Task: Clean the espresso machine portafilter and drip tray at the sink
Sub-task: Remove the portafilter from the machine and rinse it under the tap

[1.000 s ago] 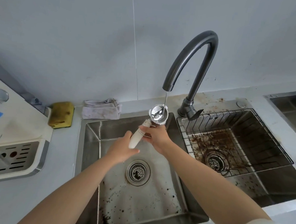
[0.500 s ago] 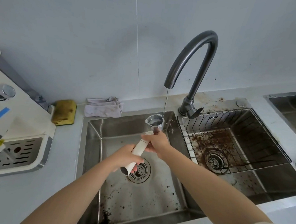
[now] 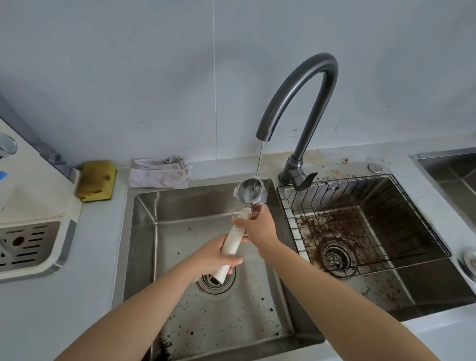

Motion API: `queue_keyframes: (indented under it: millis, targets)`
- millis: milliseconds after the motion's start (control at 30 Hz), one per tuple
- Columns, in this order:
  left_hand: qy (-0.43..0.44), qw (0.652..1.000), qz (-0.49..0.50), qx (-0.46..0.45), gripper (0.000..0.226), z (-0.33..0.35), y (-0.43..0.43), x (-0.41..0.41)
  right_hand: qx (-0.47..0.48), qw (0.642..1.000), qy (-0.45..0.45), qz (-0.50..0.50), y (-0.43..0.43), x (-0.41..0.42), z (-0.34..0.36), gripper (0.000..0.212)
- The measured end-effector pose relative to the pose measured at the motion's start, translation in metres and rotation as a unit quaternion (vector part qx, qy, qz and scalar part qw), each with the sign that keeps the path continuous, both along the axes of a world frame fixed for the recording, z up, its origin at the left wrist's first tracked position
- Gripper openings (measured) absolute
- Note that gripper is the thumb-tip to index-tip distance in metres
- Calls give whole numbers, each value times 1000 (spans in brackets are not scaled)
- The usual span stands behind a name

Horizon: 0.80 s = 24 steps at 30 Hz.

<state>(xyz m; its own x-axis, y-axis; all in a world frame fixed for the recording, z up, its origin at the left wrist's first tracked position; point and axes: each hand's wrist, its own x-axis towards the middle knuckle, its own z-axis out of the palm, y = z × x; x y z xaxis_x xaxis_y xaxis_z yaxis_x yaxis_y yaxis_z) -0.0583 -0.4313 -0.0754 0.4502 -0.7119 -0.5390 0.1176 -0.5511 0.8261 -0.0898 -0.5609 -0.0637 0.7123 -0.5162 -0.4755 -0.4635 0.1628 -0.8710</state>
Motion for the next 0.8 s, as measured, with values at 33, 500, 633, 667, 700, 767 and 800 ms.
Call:
queue_keyframes:
  millis: [33, 500, 633, 667, 700, 767, 800]
  targets:
    - [-3, 1000, 6, -6, 35, 1, -2, 0, -12, 1000, -5, 3, -1, 1, 1, 50]
    - [-108, 988, 114, -5, 33, 7, -30, 26, 10, 995, -102, 12, -28, 34, 22, 40]
    - [-127, 982, 137, -10, 27, 7, -29, 30, 30, 992, -116, 36, -31, 40, 26, 37]
    - [-130, 981, 143, -11, 26, 7, -29, 30, 34, 992, -119, 40, -31, 42, 26, 37]
    - [-132, 980, 149, -13, 25, 7, -29, 31, 38, 991, -121, 42, -31, 43, 27, 37]
    - [-135, 978, 158, -17, 25, 8, -29, 33, 46, 990, -126, 42, -30, 45, 29, 35]
    - [-137, 977, 160, -19, 25, 9, -29, 35, 47, 990, -128, 40, -30, 46, 30, 34]
